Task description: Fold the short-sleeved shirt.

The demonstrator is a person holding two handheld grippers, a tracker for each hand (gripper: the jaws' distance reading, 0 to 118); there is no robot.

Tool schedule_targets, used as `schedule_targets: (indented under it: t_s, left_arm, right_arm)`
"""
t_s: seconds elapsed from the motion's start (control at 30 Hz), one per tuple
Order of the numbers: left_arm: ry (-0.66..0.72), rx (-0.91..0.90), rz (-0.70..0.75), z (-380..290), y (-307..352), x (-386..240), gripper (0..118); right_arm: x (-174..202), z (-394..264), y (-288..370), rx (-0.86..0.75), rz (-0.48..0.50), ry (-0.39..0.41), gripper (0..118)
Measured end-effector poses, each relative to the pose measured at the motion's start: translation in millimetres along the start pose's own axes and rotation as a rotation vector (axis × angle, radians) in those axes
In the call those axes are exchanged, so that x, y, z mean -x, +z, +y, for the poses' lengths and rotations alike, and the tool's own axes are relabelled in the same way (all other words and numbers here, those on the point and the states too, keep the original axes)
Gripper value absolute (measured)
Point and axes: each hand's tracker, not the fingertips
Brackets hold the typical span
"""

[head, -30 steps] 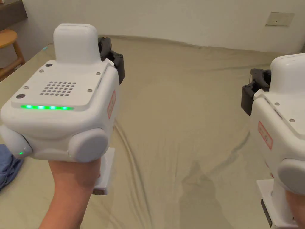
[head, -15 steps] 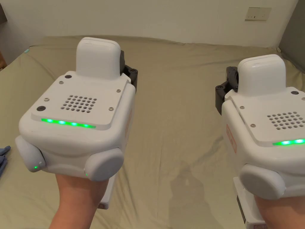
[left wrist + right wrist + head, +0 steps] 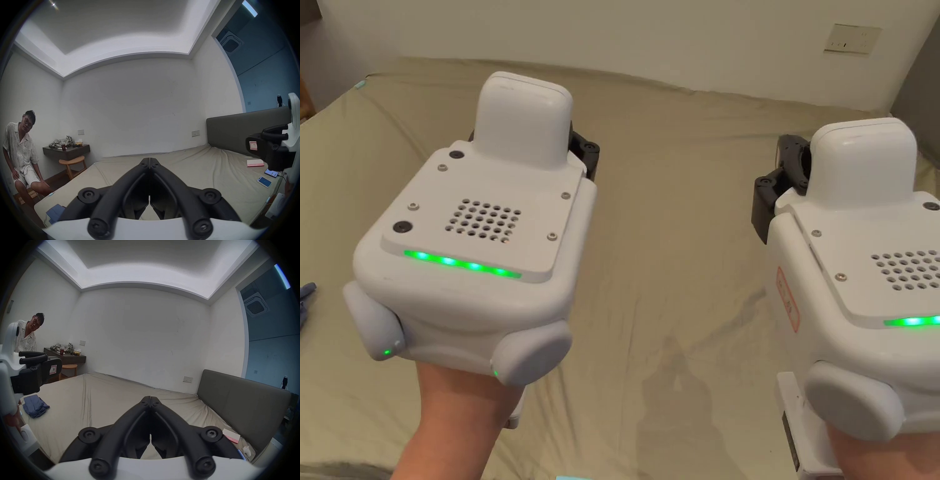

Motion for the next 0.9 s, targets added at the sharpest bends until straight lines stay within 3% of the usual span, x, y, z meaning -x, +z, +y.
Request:
schedule_targets:
  t_s: [0.1,0.17,0.23,0.47,0.77,0.9]
  left_arm:
    - [-0.017,-0.002,-0.018,0,-1,-1,0]
    - [0.026,-0.007,-0.057,-1,-3,1,0]
    - [0.046,0.027,-0.059,-3,-8,2,0]
    - [0.038,0.007,-0.043,3,-2,1,0]
    - [0.039,0.011,-0.054,4,-2,-2,0]
    - [0.037,0.012,-0.057,3,-1,-2,0]
  right_arm:
    - [6,1,1,0.004,0.008,0.005,0]
    - [4,4,3,0.01,0.068,-0.06,0]
    - [2,5,4,-0.001,0.054,-0.093,0]
    - [-8,1,2,-0.007,0.016,-0.077,0]
    - [-9,-1,3,-0.005,0.067,-0.092,0]
    - [-7,-3,2,-0.01,0.039,-0.041,0]
